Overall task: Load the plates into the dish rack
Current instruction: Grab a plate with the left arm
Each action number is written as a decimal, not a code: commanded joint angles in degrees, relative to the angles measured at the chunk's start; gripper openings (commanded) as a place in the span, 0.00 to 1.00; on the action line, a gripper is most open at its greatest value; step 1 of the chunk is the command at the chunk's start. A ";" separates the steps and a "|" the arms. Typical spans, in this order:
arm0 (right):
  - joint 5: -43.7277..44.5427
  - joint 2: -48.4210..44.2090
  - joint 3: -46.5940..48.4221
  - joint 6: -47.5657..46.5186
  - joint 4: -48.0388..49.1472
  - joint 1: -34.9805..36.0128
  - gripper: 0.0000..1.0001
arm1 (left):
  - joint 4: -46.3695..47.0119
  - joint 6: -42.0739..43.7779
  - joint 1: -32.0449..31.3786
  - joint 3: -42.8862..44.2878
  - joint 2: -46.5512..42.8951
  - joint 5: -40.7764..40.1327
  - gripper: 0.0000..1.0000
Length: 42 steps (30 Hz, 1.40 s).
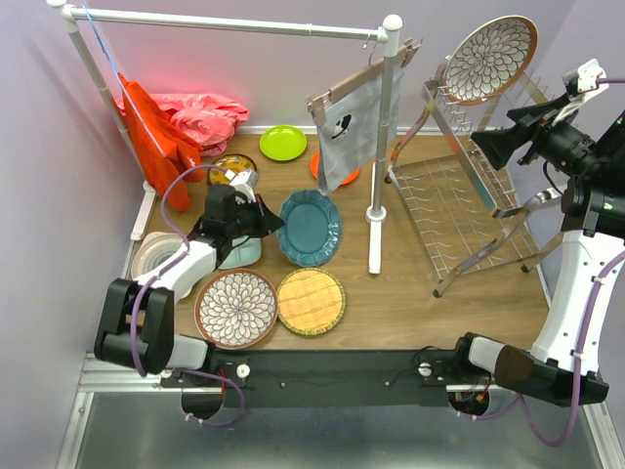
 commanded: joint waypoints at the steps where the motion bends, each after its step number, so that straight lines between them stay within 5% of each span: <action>1: -2.89 1.47 1.42 1.57 -0.70 0.11 1.00 | 0.22 1.79 1.58 -1.42 -7.42 4.01 0.00; 25: -15.36 6.74 5.99 0.60 -6.14 1.60 0.99 | -4.87 -9.20 10.55 1.13 -18.76 16.75 0.00; 42: -11.33 9.91 7.93 -1.06 -12.73 16.98 0.98 | -8.13 -18.34 9.67 -0.98 -30.10 27.92 0.00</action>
